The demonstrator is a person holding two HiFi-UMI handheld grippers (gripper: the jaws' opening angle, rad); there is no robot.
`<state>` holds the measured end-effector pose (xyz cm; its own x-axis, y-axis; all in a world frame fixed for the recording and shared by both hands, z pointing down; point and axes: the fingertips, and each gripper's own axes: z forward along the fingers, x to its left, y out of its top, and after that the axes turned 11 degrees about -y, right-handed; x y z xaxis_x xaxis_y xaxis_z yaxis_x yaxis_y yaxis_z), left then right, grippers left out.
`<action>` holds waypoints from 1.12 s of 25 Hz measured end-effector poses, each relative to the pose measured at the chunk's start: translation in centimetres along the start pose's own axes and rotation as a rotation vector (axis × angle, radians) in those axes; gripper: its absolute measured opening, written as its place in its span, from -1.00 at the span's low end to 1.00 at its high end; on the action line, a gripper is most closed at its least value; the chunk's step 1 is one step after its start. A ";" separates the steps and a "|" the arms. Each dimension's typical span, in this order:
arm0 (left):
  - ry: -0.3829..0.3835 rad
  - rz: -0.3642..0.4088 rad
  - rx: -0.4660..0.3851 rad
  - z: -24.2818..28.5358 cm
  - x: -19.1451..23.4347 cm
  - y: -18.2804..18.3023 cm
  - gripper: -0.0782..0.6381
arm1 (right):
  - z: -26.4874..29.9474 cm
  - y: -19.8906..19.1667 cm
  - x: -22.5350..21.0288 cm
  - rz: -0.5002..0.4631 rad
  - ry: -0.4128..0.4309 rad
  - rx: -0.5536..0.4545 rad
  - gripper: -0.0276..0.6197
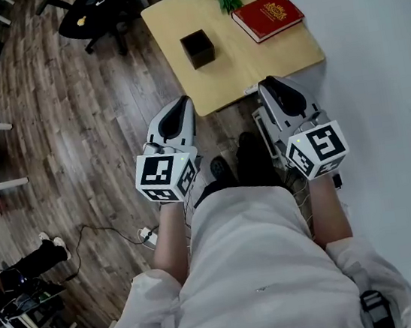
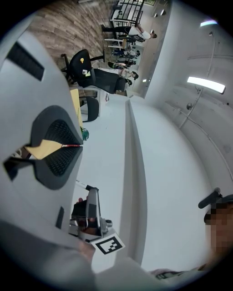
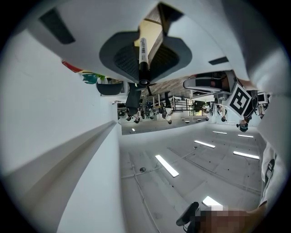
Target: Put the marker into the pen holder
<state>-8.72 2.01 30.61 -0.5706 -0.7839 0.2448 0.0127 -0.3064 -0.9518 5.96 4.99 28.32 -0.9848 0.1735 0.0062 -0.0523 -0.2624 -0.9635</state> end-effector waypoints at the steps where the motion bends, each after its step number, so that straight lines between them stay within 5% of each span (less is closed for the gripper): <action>1: -0.001 0.000 0.003 0.1 0.1 0.0 -0.75 | 0.1 0.0 0.0 0.001 0.000 0.000 -0.70; 28: 0.092 -0.029 0.022 7.0 7.9 2.0 -0.75 | 13.3 2.7 -2.3 -0.010 0.136 0.017 -0.70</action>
<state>-7.48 -8.60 31.93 -0.6442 -0.7216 0.2535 0.0121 -0.3410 -0.9400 5.91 -8.72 29.28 -0.9527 0.3030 -0.0217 -0.0659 -0.2759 -0.9589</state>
